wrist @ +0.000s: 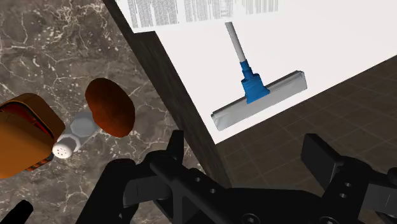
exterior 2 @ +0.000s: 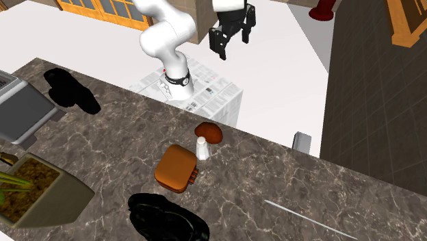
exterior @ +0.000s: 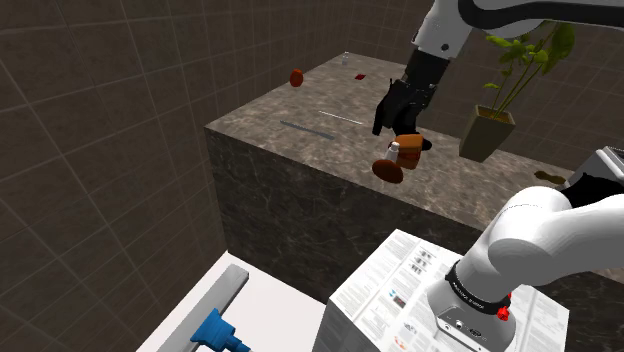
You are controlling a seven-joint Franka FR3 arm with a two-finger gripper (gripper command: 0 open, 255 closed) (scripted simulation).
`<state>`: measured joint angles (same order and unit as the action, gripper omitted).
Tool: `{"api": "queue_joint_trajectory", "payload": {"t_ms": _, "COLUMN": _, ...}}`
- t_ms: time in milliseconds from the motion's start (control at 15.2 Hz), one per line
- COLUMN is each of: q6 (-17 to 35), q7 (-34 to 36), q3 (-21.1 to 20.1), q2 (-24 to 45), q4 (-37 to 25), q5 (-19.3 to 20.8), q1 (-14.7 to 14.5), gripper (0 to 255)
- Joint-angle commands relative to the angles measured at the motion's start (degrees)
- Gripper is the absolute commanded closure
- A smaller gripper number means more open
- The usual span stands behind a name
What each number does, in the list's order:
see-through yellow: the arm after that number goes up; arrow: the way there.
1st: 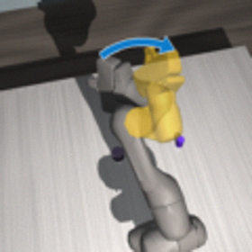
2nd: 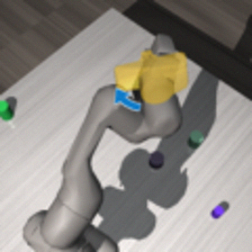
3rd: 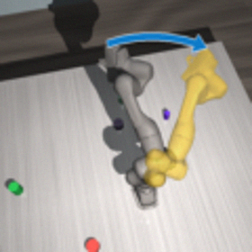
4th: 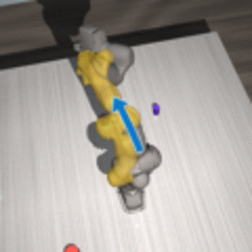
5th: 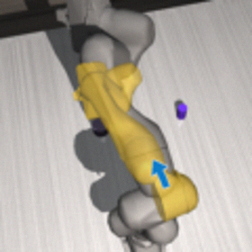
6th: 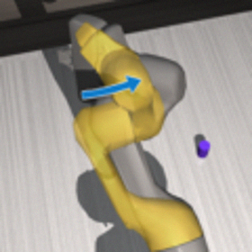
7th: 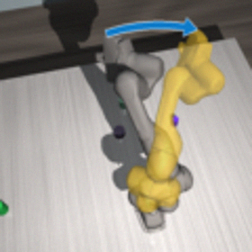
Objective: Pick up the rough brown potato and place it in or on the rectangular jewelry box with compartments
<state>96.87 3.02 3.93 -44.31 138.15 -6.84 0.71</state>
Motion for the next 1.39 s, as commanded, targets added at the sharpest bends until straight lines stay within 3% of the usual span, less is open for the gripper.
{"api": "queue_joint_trajectory", "payload": {"t_ms": 0, "q6": 0.0, "q7": 0.0, "q3": 0.0, "q2": 0.0, "q4": 0.0, "q5": 0.0, "q1": 0.0, "gripper": 0}}
{"api": "queue_joint_trajectory", "payload": {"t_ms": 726, "q6": 18.25, "q7": -12.33, "q3": 0.08, "q2": 3.04, "q4": 15.92, "q5": 16.4, "q1": 2.53, "gripper": 0}}
{"api": "queue_joint_trajectory", "payload": {"t_ms": 1320, "q6": 38.52, "q7": -16.68, "q3": 0.88, "q2": 14.08, "q4": 22.78, "q5": 35.06, "q1": 9.99, "gripper": 0}}
